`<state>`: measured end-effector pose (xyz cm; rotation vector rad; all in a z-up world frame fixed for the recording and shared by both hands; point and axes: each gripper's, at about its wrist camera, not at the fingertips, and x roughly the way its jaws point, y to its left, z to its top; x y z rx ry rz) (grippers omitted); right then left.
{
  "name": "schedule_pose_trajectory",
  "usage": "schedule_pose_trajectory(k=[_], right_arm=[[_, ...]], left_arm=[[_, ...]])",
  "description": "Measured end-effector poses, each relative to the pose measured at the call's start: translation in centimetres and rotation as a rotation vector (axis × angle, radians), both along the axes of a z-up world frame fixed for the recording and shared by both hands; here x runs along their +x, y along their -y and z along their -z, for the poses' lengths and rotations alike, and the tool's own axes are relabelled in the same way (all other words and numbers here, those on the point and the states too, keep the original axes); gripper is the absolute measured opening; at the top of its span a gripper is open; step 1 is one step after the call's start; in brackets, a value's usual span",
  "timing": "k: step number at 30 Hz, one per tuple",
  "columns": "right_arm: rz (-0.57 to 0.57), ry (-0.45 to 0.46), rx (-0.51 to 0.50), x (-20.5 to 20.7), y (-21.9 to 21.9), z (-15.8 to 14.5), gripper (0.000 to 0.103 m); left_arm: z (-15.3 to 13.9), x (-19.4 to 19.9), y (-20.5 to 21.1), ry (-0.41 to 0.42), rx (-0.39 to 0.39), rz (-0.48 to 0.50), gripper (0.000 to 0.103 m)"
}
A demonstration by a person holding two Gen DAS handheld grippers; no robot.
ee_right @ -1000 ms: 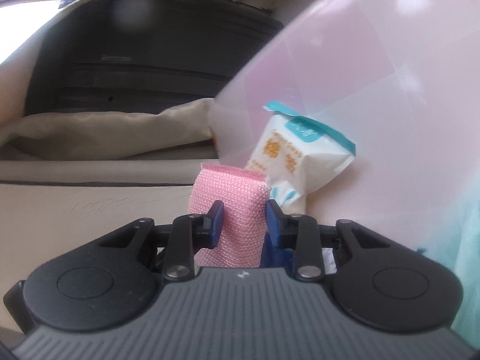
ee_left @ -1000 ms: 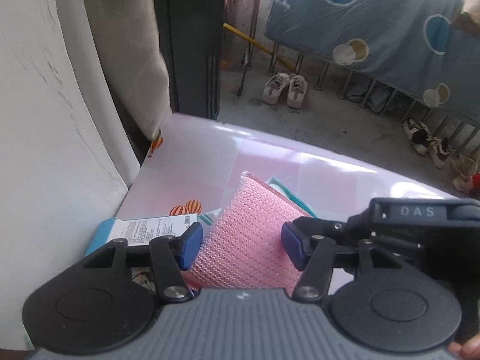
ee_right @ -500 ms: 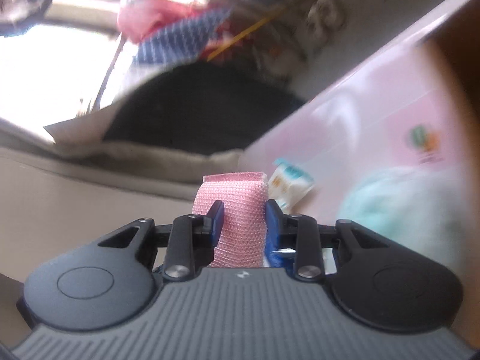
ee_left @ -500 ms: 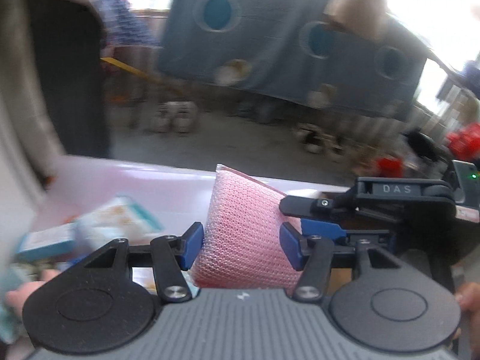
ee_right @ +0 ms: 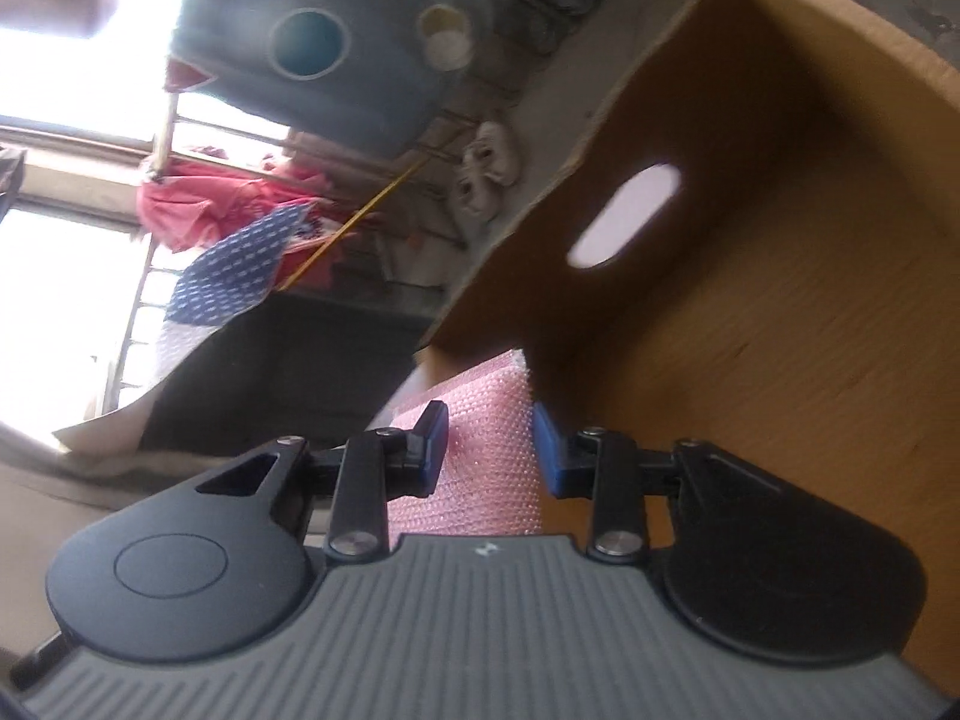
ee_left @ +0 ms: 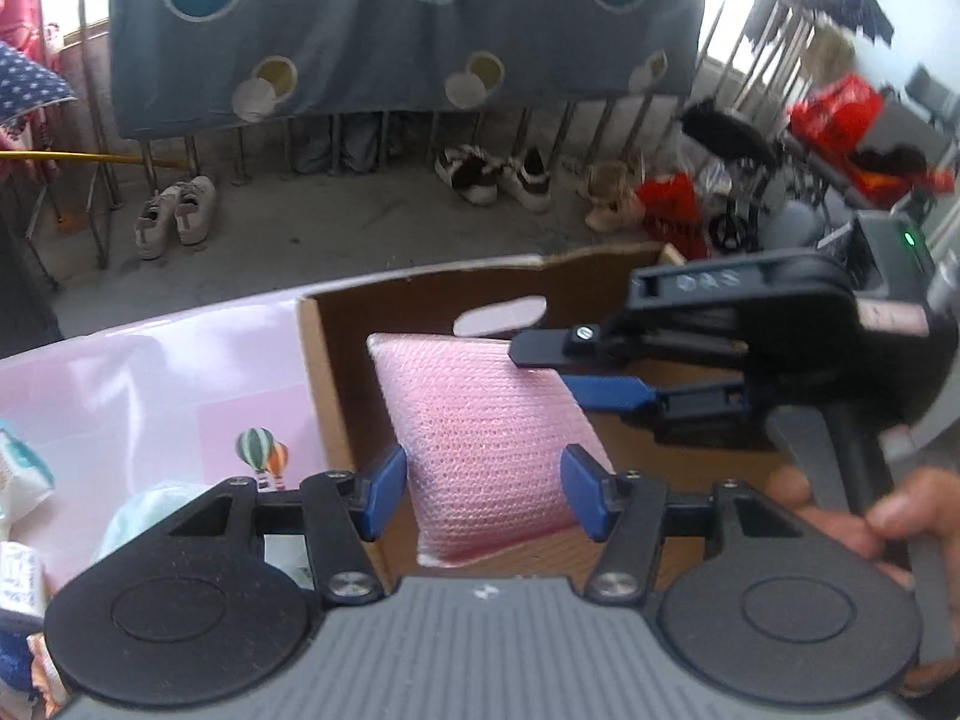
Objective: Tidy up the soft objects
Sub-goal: 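Carry the pink sponge into the cardboard box and open the right tool, then reach the right tool to the white cotton swab bag and grasp it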
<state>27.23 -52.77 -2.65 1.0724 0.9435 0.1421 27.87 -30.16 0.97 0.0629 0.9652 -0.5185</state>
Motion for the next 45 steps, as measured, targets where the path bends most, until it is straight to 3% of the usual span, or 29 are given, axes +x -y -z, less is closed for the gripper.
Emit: schedule_pose_trajectory(k=[6,13,19,32,39,40,43,45], right_arm=[[0.015,-0.101,-0.079,1.0,-0.1,4.4,0.031],[0.003,-0.155,-0.172,-0.3,0.0,4.9,0.031],[-0.062,-0.256,-0.271,1.2,-2.9,6.8,0.031],[-0.120,-0.159,-0.420,4.2,-7.9,5.8,0.027],[-0.157,-0.106,-0.473,3.6,-8.5,4.3,0.031],[-0.152,-0.107,-0.465,3.4,-8.3,4.0,0.033],[-0.100,-0.111,-0.446,2.8,-7.0,2.7,0.055],[-0.060,-0.089,-0.440,2.2,-6.2,1.3,0.059]], left_arm=[[1.1,-0.4,-0.4,-0.025,0.014,0.000,0.060],[-0.9,-1.1,-3.8,-0.010,-0.019,-0.029,0.068],[-2.0,-1.5,-8.0,-0.002,-0.037,-0.086,0.070],[-1.4,-3.1,-17.7,-0.005,-0.015,-0.217,0.070],[-1.7,-5.6,-20.5,0.063,0.043,-0.247,0.072],[-1.8,-5.9,-20.8,0.074,0.047,-0.252,0.073],[-2.4,-7.0,-22.1,0.110,0.056,-0.276,0.074],[-2.9,-7.6,-23.2,0.133,0.068,-0.293,0.074]])
